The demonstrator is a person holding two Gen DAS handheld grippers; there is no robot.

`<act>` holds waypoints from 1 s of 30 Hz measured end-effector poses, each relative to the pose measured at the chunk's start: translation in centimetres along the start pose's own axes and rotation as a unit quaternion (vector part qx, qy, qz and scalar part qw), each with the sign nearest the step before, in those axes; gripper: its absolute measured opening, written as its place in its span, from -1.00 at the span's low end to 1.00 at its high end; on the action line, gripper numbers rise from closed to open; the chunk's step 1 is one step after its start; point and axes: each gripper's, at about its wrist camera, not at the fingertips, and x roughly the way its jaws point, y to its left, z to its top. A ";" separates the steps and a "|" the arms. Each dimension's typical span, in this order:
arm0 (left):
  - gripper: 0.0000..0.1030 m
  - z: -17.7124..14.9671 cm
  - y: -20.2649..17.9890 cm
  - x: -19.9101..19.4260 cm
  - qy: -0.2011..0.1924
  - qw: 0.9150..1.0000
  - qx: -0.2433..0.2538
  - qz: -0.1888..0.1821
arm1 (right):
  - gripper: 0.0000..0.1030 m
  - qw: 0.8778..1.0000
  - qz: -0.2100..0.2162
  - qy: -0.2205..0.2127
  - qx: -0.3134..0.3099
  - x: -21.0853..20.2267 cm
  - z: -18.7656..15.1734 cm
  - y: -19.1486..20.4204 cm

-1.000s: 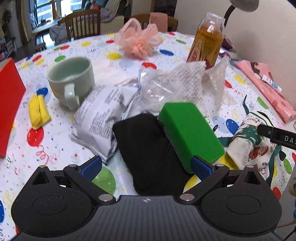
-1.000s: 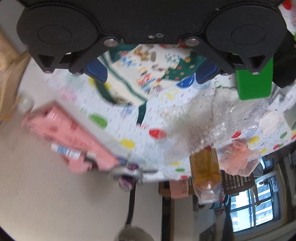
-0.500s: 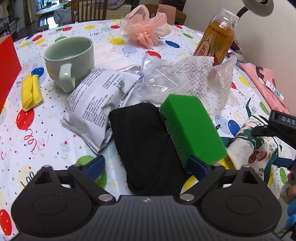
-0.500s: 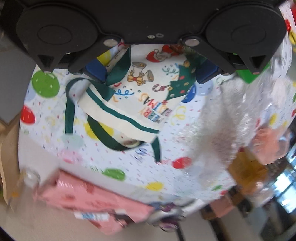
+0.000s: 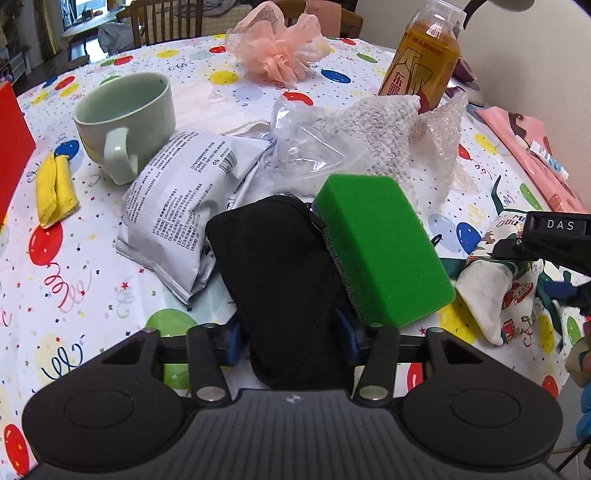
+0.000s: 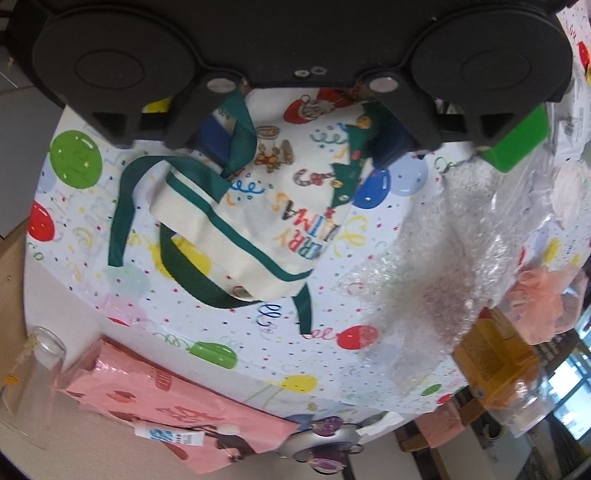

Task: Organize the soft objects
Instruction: 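Grasp the black face mask with the left tool while the right tool grasps the Christmas tote bag, then carry the black mask and tote bag over the red box with both tools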

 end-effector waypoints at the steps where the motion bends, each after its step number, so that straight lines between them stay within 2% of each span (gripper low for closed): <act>1: -0.20 0.0 0.0 -0.1 -0.001 1.000 0.002 0.003 | 0.30 1.000 0.003 -0.002 -0.003 -0.1 0.0 0.0; 4: -0.35 0.0 -0.1 -0.3 -0.004 1.000 0.005 0.007 | 0.08 1.000 0.011 -0.007 -0.011 -0.5 -0.2 0.0; 14: -0.54 -0.2 -0.2 -2.1 -0.020 1.000 0.014 0.014 | -0.57 0.997 0.052 -0.036 -0.039 -2.9 -0.7 -1.5; 20: -0.68 -0.1 0.4 -4.1 -0.032 0.999 0.010 0.007 | -0.67 0.991 0.095 -0.057 -0.077 -5.5 -0.9 -2.1; 30: -0.83 0.4 2.4 -7.6 -0.050 0.999 -0.004 -0.005 | -0.67 0.972 0.151 -0.053 -0.170 -9.7 -2.5 -1.0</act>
